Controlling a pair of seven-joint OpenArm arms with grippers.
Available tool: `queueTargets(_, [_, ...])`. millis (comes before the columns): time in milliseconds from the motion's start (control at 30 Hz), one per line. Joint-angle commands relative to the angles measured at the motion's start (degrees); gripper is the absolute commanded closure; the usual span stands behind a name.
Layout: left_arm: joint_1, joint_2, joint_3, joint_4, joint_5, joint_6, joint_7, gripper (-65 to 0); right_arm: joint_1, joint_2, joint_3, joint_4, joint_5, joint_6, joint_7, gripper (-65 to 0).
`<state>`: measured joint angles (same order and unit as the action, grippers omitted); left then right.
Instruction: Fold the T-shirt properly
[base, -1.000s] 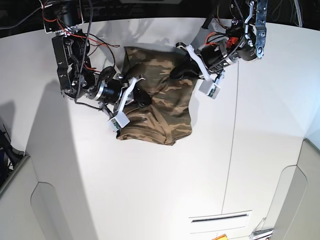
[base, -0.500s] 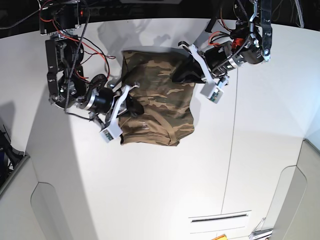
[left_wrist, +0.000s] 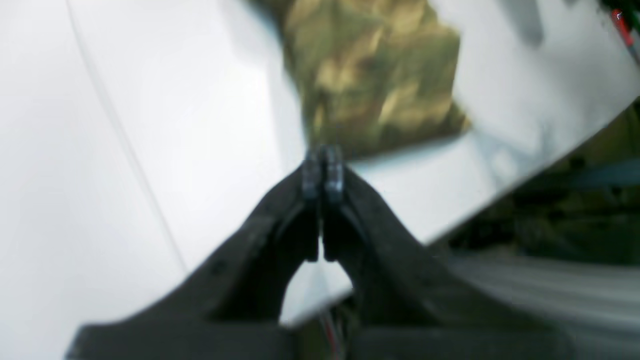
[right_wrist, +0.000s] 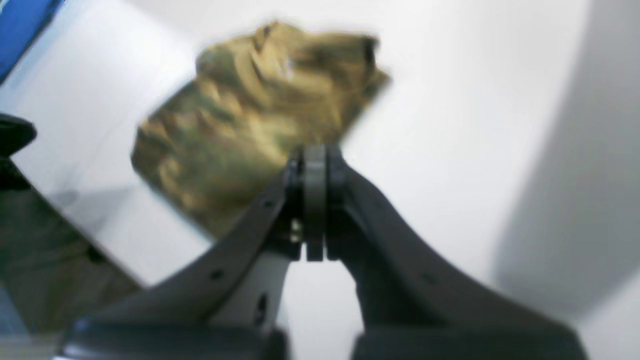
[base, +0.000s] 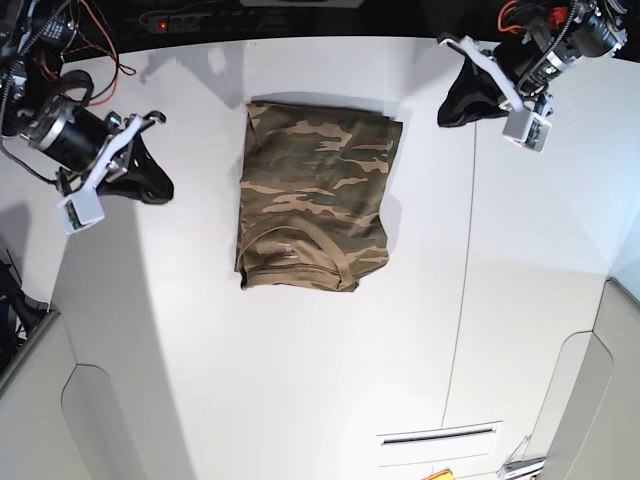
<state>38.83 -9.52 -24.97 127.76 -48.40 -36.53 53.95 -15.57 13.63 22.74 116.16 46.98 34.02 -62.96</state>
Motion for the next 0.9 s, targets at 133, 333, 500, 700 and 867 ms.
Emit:
queueTargets(133, [6.4,-0.3,-4.4,1.2,-5.2,-3.4,0.7,0.0,-8.0,4.9,3.3,1.0,8.5,0.5,-1.3,0.0])
queueTargets(333, [14.7,-0.3,-5.2,1.2,-5.7,-3.4,0.8,0.0,-17.5,11.0,2.6,1.0,14.1,0.7,-3.8,0.0])
queueTargets(500, [19.8,-0.3,-5.1,1.0,0.0,-3.4,0.8,0.0,-23.4,14.0,2.1,1.0,18.2,0.7,-6.6,0.0])
queueTargets(700, [25.4,-1.0,-5.0,-3.5,4.8,-3.5,0.7,0.0,-28.6,17.7,-1.8,0.1,17.2,0.7,-8.0,0.0])
queueTargets(867, [25.5,-7.1,-4.9,-14.6,5.9,-3.5,0.1,0.0,-29.9,17.9,-10.5,-4.3,11.9,0.0,-7.8,0.0])
